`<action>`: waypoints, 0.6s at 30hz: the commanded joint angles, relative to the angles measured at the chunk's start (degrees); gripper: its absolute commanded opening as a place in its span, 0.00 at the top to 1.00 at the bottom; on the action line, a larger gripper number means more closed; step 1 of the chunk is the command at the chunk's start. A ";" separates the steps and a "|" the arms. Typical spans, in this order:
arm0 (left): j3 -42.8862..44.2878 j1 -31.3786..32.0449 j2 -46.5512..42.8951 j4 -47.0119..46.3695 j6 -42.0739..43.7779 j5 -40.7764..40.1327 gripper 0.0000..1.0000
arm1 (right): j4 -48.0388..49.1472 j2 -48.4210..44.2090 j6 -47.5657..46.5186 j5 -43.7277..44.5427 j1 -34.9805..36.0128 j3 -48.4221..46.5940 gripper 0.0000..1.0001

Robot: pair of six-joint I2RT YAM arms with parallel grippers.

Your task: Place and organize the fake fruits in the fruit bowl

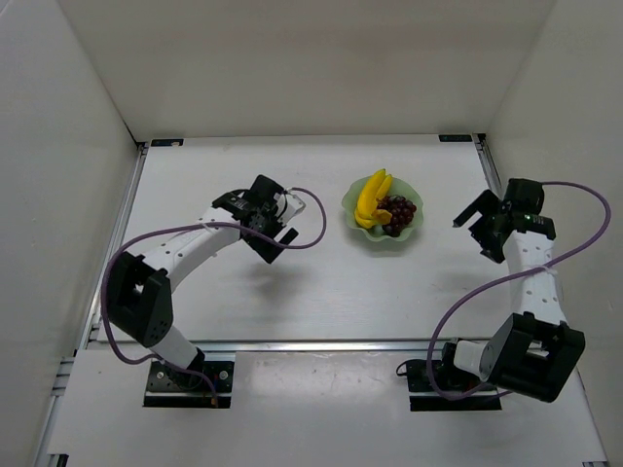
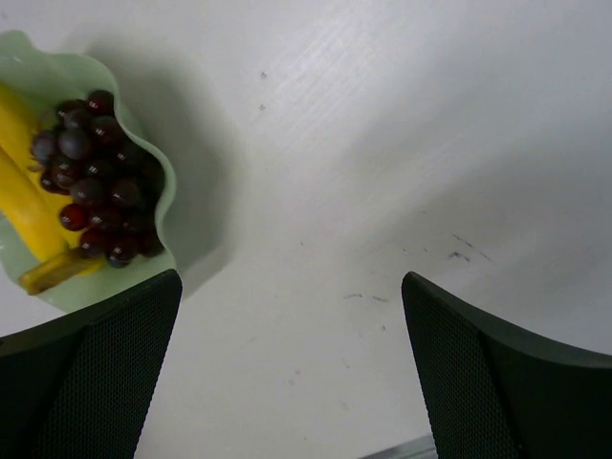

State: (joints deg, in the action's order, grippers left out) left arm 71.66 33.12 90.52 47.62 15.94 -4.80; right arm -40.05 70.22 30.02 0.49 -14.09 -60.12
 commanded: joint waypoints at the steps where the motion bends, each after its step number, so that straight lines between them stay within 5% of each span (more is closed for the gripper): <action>1: -3.01 -1.22 -5.08 -1.03 -0.65 -2.41 0.00 | 2.52 0.08 -1.71 -3.73 -2.86 2.72 0.00; 18: -10.22 -2.80 -10.36 -2.70 -1.18 -3.73 0.00 | 4.19 0.80 -1.02 -9.90 -3.93 3.43 0.00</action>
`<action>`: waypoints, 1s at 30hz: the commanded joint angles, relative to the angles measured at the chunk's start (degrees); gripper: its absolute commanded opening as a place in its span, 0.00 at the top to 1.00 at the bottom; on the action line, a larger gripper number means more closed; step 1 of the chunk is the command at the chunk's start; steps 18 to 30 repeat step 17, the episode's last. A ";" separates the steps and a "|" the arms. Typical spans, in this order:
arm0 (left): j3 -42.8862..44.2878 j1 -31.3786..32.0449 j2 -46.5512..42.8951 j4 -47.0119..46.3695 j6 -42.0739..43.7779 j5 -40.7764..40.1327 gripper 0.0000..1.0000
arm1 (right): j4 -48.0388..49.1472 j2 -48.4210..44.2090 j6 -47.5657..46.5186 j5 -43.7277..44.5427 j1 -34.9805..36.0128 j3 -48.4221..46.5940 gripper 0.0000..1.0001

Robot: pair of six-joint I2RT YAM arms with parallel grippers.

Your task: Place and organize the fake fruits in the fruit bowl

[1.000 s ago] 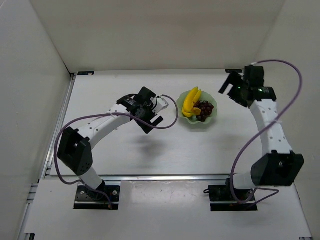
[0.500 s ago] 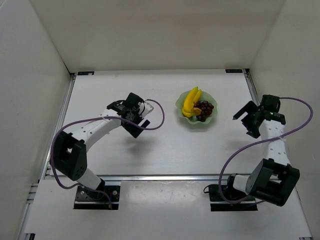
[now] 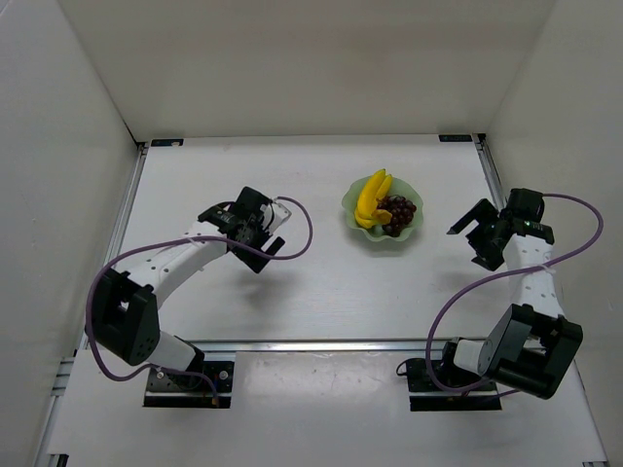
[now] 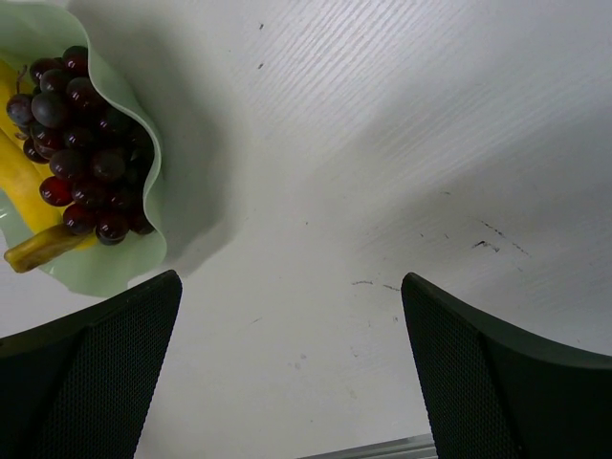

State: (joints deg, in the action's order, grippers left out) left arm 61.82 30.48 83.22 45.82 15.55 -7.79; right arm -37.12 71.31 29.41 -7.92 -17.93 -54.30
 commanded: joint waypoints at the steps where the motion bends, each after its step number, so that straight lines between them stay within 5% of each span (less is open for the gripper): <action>1: -0.39 -0.16 -3.06 -0.91 -0.79 -0.73 0.00 | 1.26 -0.29 -0.40 -1.48 -0.08 -2.39 0.00; 30: -0.39 -0.16 -3.06 -0.91 -0.79 -0.73 0.00 | 1.35 -1.34 -0.40 -2.71 -0.08 -1.34 0.00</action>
